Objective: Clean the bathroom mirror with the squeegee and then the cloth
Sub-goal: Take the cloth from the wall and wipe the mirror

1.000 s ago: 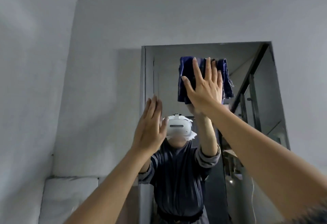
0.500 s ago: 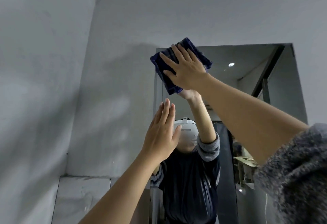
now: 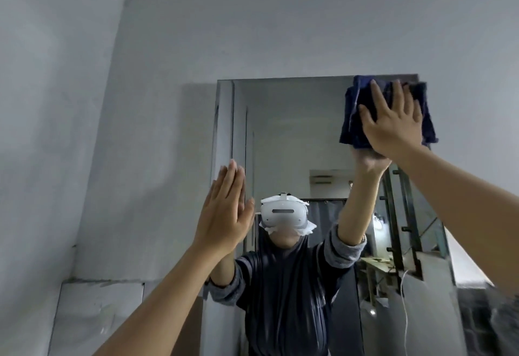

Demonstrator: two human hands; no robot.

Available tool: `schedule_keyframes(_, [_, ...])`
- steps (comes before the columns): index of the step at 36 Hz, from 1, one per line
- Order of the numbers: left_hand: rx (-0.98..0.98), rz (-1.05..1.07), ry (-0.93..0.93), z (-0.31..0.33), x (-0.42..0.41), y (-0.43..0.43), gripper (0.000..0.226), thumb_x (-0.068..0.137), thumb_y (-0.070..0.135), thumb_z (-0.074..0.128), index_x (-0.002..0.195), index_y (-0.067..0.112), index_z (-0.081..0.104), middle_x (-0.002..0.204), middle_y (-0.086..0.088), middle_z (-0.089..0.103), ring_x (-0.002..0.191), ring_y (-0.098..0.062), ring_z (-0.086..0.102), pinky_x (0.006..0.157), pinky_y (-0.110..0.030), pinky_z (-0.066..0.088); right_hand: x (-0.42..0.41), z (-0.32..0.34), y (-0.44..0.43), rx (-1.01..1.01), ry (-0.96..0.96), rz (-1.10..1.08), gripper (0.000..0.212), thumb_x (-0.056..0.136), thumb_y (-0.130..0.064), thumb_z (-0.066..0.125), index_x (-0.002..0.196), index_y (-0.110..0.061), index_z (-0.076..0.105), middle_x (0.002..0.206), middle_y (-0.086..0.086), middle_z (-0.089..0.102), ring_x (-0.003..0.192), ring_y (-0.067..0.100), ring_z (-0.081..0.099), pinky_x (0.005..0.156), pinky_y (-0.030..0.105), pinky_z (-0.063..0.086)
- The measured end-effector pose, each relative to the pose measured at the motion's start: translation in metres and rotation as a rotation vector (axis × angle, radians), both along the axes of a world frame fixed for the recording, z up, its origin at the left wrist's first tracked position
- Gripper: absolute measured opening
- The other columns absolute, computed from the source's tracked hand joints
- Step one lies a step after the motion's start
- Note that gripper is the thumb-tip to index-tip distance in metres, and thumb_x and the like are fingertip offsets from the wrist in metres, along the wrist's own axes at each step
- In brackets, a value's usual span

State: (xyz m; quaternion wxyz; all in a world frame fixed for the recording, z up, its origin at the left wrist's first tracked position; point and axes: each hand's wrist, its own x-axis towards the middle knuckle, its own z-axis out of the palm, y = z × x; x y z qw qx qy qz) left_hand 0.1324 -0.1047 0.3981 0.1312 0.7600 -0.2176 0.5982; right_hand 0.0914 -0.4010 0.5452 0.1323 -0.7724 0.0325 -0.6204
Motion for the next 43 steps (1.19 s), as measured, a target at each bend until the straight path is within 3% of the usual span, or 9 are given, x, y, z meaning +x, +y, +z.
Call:
schedule_keyframes(7, [-0.030,-0.031,0.051,-0.026,-0.004,0.001,0.065,0.090,0.048,0.018,0.143,0.018,-0.004,0.156,0.000,-0.006,0.142,-0.010,-0.011,0.117,-0.030,0.000,0.008,-0.038,0.045,0.362,-0.102,0.048,0.060,0.094,-0.046,0.028,0.148,-0.030,0.008,0.157,0.014,-0.002,0.145,0.028,-0.005,0.116,0.046,-0.003])
schedule_keyframes(14, [0.011,-0.004,0.076,-0.047,-0.005,0.010,0.066,0.093,0.045,0.021,0.146,0.013,-0.001,0.156,-0.004,-0.009,0.142,-0.011,-0.014,0.118,-0.027,-0.002,0.013,-0.045,0.109,0.399,-0.086,0.090,0.062,0.094,-0.045,0.028,0.149,-0.027,0.005,0.156,0.017,-0.008,0.144,0.031,-0.010,0.114,0.048,-0.007])
schedule_keyframes(24, [0.026,-0.003,0.102,-0.077,-0.007,0.009,0.073,0.094,0.043,0.036,0.146,0.014,-0.007,0.155,-0.004,-0.017,0.142,-0.015,-0.016,0.116,-0.029,-0.001,0.018,-0.034,0.182,-0.055,-0.016,0.097,0.061,0.095,-0.044,0.025,0.148,-0.027,0.001,0.156,0.015,-0.011,0.143,0.033,-0.010,0.114,0.048,-0.009])
schedule_keyframes(28, [0.029,-0.012,0.106,-0.091,-0.007,0.011,0.074,0.094,0.042,0.037,0.146,0.014,-0.007,0.155,-0.004,-0.016,0.142,-0.015,-0.015,0.114,-0.021,-0.010,0.018,-0.034,0.203,-0.367,0.026,0.088,0.059,0.096,-0.044,0.023,0.148,-0.028,0.001,0.157,0.014,-0.009,0.143,0.033,-0.010,0.114,0.047,-0.009])
schedule_keyframes(33, [0.036,-0.006,0.117,-0.092,-0.007,0.011,0.074,0.095,0.043,0.038,0.146,0.015,-0.009,0.154,-0.005,-0.017,0.142,-0.016,-0.016,0.114,-0.031,-0.006,0.019,-0.043,0.204,-0.775,0.020,0.029,0.055,0.097,-0.043,0.027,0.148,-0.029,0.011,0.157,0.014,0.003,0.144,0.031,-0.001,0.116,0.047,-0.003])
schedule_keyframes(36, [0.046,0.007,0.125,-0.092,-0.006,0.012,0.075,0.094,0.043,0.039,0.146,0.013,-0.005,0.155,-0.008,-0.012,0.143,-0.019,-0.013,0.115,-0.030,-0.003,0.017,-0.042,0.177,-0.949,0.034,0.013,0.055,0.094,-0.047,0.022,0.147,-0.031,0.017,0.157,0.012,0.012,0.145,0.031,0.007,0.117,0.046,0.002])
schedule_keyframes(39, [0.048,0.018,0.121,-0.092,-0.006,0.013,0.076,0.093,0.044,0.039,0.147,0.012,-0.004,0.156,-0.009,-0.008,0.143,-0.021,-0.010,0.116,-0.028,-0.004,0.011,-0.044,0.140,-1.017,0.098,-0.019,0.060,0.089,-0.051,0.011,0.146,-0.034,0.020,0.156,0.008,0.016,0.145,0.028,0.011,0.118,0.045,0.007])
schedule_keyframes(43, [0.048,0.005,0.118,-0.092,-0.006,0.013,0.078,0.091,0.044,0.042,0.147,0.012,-0.003,0.156,-0.008,-0.007,0.144,-0.022,-0.005,0.115,-0.033,0.006,0.003,-0.052,0.091,-0.863,0.085,-0.061,0.059,0.089,-0.052,0.015,0.146,-0.035,0.017,0.157,0.006,0.012,0.145,0.025,0.007,0.117,0.041,0.001])
